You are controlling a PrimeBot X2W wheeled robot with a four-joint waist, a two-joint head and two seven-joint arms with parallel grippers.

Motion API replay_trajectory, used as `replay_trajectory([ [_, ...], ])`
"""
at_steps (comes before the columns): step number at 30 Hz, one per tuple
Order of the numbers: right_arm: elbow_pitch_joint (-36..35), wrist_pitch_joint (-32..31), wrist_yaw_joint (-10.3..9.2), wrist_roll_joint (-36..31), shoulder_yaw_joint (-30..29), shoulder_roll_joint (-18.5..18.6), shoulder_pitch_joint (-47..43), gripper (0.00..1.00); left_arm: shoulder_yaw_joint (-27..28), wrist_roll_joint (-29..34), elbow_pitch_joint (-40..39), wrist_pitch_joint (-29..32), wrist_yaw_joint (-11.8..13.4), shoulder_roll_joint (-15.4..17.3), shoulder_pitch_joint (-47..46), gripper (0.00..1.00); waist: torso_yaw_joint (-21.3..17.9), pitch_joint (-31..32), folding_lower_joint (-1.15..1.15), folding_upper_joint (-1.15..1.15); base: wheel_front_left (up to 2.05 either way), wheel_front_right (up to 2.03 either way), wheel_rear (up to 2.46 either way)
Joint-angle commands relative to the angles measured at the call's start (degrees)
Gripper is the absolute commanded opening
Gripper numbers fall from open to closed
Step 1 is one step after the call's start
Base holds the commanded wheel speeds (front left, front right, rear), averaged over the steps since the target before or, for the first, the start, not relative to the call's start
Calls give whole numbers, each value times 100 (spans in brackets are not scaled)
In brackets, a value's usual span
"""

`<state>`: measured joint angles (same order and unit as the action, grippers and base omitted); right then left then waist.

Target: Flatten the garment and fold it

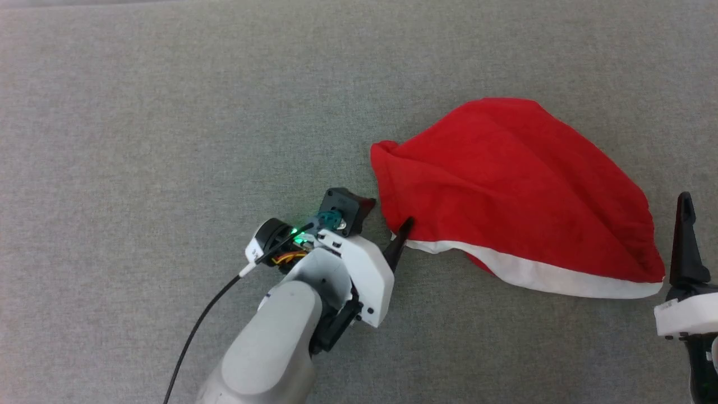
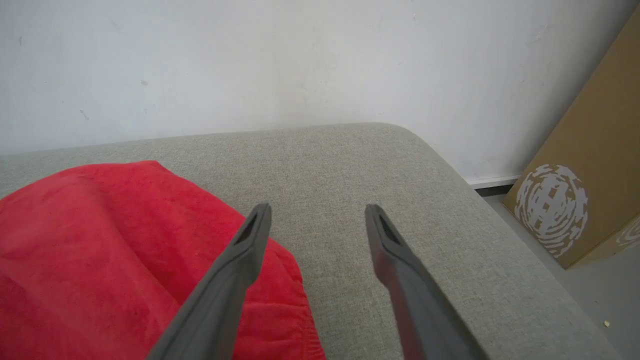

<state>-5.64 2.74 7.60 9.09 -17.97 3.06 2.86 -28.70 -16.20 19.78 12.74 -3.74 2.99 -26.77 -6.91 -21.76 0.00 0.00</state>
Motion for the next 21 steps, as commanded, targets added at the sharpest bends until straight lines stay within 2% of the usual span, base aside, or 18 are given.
replay_trajectory([
  [1,40,56,-11,29,28,-18,113,100,-105,-47,182,163,58,-5,21,100,-17,-30,0,0,0,0,0],
  [3,99,83,-11,35,39,-18,148,100,-191,-87,248,270,129,-7,11,100,-16,-47,0,0,0,0,0],
  [4,124,95,-11,36,42,-18,164,100,-231,-106,263,298,164,-8,2,65,-15,-50,0,0,0,0,0],
  [5,145,103,-11,36,43,-18,178,100,-267,-129,264,305,201,-9,-10,0,-11,-50,0,0,0,0,0],
  [9,195,119,-11,28,25,-18,207,100,-326,-246,187,244,396,-10,-49,0,38,12,0,0,0,0,0],
  [14,232,124,-11,7,-5,-18,174,100,-89,-408,-132,116,622,28,2,0,155,203,0,0,0,0,0],
  [21,177,47,-11,21,-30,-18,14,100,591,-843,-1389,341,1013,528,724,0,414,420,0,0,0,0,0],
])
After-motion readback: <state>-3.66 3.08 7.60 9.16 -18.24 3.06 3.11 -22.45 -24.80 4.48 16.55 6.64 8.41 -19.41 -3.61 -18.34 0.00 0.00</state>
